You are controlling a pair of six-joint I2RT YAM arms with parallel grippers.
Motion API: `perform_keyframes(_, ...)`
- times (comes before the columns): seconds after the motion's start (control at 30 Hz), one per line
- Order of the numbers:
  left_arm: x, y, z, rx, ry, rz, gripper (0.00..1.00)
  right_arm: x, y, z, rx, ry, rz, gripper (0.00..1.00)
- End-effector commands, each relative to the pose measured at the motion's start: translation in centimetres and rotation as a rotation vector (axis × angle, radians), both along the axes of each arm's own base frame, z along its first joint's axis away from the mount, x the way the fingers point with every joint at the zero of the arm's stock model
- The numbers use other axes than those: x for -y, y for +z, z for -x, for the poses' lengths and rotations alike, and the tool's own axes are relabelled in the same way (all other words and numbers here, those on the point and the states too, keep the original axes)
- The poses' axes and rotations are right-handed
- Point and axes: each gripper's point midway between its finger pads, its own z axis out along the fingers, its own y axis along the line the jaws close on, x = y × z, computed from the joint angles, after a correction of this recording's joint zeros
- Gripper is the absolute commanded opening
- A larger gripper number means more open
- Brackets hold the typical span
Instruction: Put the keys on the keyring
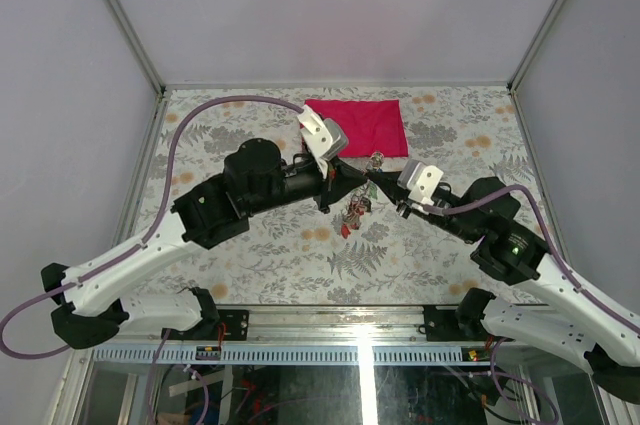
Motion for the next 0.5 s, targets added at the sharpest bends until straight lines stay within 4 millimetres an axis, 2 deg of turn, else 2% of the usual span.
perform_keyframes(0.0,0.7,1.4,0.1,0.002,-0.018,0.03,0.0,0.3,4.5,0.5,0.02,0.003,-0.131,0.0)
perform_keyframes(0.17,1.3,1.3,0.3,-0.01,-0.046,0.0,0.0,0.3,4.9,0.2,0.01,-0.009,-0.215,0.0)
perform_keyframes(0.33,1.7,2.1,1.0,-0.009,-0.093,0.006,0.0,0.4,5.3,0.1,0.016,-0.013,-0.32,0.0)
perform_keyframes(0.47,2.0,2.7,1.6,-0.009,-0.131,0.015,0.07,0.6,6.1,-0.1,0.03,-0.019,-0.381,0.0)
